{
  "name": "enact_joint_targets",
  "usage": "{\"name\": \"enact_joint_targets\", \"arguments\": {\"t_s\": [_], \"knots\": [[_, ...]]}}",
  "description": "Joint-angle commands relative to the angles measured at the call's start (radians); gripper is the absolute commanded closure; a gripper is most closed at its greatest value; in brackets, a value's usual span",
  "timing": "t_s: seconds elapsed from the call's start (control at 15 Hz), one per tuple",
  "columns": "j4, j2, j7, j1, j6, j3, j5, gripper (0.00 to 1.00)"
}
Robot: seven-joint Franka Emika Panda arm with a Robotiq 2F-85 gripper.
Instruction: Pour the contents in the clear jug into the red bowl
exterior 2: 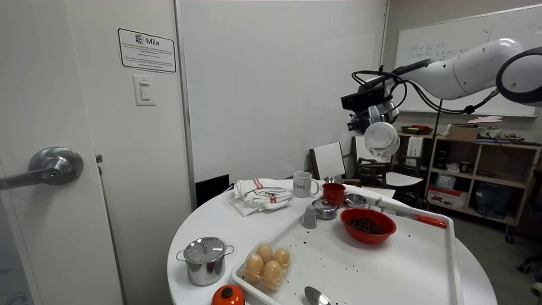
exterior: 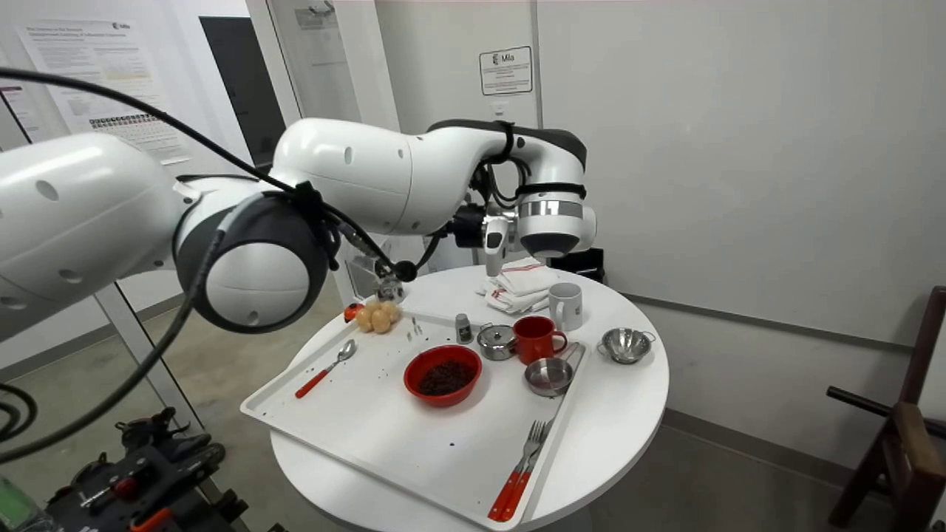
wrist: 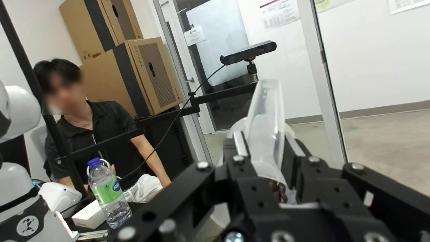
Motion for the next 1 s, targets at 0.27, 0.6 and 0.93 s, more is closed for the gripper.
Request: {"name": "enact_joint_targets", "arguments": {"t_s": [0.27,0.6,0.93], "knots": [[0.143,0.102,0.091,-0.035,0.004,0.037,0.041,0.93],[0.158,0.106,0.086,-0.028,0.017,0.035,0.034,0.93],[0.142,0.058,0.042,0.013,0.178,-0.009,-0.021,0.93]]}}
